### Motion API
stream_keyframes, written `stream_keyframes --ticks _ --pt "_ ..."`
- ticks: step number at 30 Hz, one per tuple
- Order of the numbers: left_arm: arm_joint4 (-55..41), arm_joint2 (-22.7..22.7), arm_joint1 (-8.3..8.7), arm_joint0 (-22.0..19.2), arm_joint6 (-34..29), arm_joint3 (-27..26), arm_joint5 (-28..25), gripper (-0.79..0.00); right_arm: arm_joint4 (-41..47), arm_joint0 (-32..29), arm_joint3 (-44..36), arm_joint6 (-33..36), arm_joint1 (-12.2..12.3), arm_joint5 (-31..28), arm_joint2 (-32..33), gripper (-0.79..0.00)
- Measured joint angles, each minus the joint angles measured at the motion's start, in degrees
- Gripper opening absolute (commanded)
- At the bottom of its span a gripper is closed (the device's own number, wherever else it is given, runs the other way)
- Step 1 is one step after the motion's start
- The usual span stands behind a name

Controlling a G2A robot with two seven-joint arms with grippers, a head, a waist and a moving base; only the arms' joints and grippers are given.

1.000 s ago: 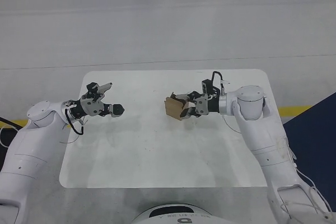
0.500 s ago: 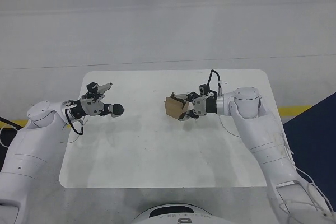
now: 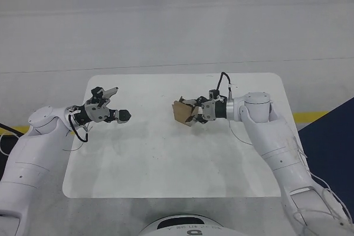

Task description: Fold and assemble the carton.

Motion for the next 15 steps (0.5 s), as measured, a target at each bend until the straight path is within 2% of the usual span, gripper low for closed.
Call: stream_keyframes --ticks 2,3,12,15 --pt "0.00 0.00 0.00 0.00 0.00 0.00 0.00 0.000 0.29 0.08 0.08 -0.19 0.09 -0.23 -0.23 -0.736" --pt "0.00 0.00 0.00 0.00 0.00 0.00 0.00 0.000 0.42 0.08 0.06 -0.25 0.14 -0.28 -0.33 -0.785" --pt "0.00 0.00 0.00 0.00 0.00 0.00 0.00 0.000 0.95 -0.58 -1.22 -0.13 0.78 -1.41 -1.12 -0.785" --pt "0.00 0.00 0.00 0.00 0.00 0.00 0.00 0.000 -2.86 -0.63 -3.92 1.88 1.56 -3.00 -2.09 -0.785"
